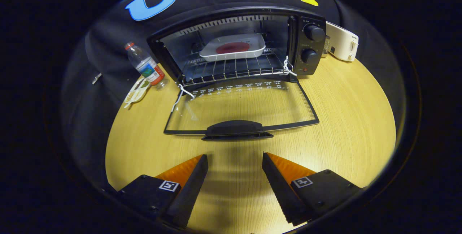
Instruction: Open the toaster oven, put the food inside, and close the toaster oven door.
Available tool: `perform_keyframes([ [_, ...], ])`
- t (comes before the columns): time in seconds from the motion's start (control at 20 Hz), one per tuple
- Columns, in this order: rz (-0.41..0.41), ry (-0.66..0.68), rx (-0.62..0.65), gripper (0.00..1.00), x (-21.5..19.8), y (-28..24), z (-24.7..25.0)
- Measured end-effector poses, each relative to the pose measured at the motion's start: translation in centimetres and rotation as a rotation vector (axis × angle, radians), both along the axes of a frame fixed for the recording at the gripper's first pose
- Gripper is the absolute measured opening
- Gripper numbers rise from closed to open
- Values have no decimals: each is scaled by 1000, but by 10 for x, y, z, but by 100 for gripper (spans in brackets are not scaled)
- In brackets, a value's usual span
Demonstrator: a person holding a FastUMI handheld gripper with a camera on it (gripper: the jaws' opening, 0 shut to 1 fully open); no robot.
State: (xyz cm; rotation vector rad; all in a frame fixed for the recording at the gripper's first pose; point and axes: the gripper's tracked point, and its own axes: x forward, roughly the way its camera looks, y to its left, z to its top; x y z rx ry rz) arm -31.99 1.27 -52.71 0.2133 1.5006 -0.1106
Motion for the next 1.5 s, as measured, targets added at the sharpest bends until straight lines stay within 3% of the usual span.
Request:
perform_keyframes([
  [0.5,43,8,-81,96,17,-12,-28],
  [0.95,15,-64,-22,95,44,-10,17],
  [1.1,-7,-127,4,98,58,-4,36],
  [1.5,-21,-184,-23,99,68,-11,53],
])
